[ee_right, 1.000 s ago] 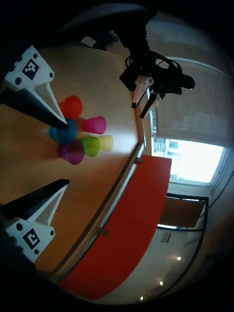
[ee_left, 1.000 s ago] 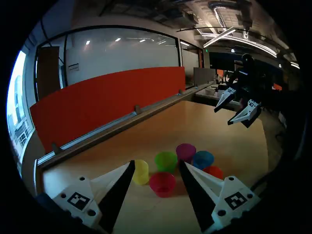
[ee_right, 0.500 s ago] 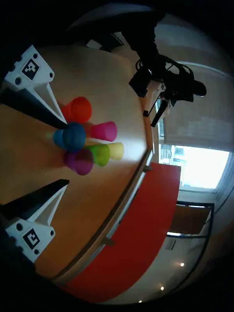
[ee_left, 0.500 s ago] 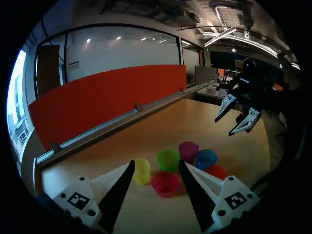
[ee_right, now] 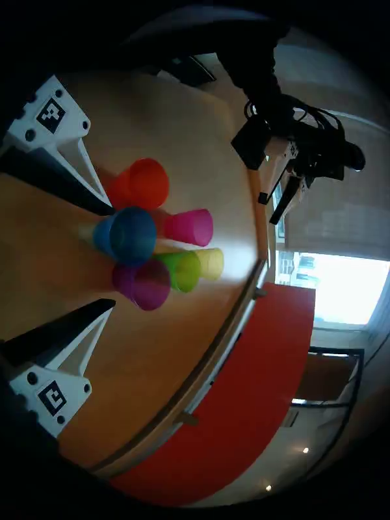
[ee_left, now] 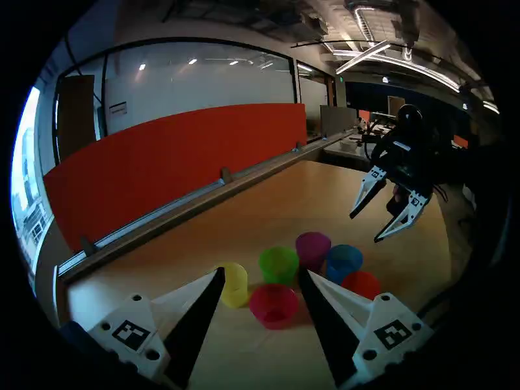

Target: Pour water

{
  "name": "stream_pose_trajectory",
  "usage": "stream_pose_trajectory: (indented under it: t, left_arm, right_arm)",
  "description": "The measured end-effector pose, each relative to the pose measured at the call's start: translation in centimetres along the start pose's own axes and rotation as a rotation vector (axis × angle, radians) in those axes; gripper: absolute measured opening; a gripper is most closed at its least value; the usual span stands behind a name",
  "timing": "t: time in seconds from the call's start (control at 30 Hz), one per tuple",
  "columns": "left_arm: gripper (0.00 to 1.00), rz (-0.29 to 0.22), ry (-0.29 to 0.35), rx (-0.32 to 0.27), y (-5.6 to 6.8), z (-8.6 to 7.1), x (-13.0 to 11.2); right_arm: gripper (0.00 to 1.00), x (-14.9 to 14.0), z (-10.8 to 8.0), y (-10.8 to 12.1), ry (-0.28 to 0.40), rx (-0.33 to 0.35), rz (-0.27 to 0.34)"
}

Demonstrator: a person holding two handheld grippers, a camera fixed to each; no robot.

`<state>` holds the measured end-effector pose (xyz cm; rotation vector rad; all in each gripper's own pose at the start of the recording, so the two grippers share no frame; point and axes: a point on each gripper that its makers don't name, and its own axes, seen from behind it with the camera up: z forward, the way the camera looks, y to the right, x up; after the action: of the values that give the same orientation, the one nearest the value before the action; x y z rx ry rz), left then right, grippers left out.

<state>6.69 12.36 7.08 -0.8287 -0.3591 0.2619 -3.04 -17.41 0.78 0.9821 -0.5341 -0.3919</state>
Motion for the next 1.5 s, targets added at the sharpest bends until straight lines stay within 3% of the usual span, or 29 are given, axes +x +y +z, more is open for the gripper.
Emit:
stream_pose_trajectory:
  t: [0.7,1.5]
  left_arm:
    - [0.83,0.025,-0.040,-0.019,0.4,2.1,-1.7]
    - [0.83,0.025,-0.052,-0.042,0.7,3.4,-2.4]
  right_arm:
    - [1.00,-2.0,4.2,-1.1,-0.037,0.056,-0.027]
    - [0.99,-1.3,7.8,-2.4,-0.034,0.115,-0.039]
